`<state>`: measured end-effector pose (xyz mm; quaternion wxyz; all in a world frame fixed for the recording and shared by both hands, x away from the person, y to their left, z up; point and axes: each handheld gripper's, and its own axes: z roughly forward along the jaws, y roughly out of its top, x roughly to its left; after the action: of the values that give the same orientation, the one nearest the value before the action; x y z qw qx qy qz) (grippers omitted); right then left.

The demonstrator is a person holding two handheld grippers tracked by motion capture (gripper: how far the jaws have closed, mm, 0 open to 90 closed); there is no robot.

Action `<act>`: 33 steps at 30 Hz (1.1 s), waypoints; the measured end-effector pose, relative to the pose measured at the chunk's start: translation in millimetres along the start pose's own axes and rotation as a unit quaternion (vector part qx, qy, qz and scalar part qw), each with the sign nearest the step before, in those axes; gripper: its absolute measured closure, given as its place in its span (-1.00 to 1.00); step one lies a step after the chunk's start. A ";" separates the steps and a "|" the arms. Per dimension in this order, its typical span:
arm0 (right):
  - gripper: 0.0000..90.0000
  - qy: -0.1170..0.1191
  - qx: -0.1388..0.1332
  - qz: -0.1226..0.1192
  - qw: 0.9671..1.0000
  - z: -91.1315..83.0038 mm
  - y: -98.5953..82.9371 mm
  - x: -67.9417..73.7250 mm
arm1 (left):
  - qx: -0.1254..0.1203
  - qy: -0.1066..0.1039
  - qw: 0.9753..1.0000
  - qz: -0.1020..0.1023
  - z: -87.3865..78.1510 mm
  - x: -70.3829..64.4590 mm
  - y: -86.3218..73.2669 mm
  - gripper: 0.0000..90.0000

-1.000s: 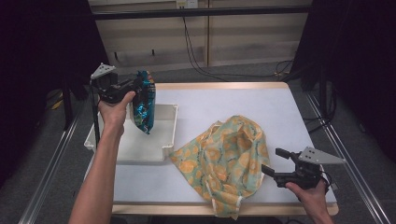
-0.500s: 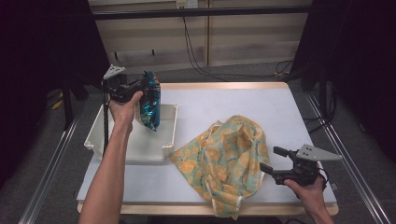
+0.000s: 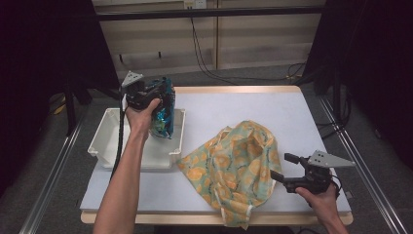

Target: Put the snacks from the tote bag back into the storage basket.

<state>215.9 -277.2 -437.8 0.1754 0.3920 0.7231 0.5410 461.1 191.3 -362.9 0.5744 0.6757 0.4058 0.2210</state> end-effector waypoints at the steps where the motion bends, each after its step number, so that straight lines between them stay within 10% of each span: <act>1: -0.68 0.000 0.001 0.000 1.000 -0.4 -0.1 -0.1 | -0.002 -0.002 1.000 0.001 1.1 -0.8 -1.5 0.94; 20: -0.68 -0.006 0.000 -0.002 1.000 -2.0 0.6 3.3 | 0.036 -0.015 0.999 0.035 15.5 -21.5 -14.1 0.85; 33: -0.68 -0.002 0.004 -0.007 1.000 -0.8 0.9 5.3 | 0.067 -0.036 0.997 0.000 13.4 -21.6 -12.6 0.53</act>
<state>212.3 -273.6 -435.8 0.1790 0.3885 0.7275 0.5364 455.2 166.1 -374.6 0.5423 0.7200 0.3988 0.1685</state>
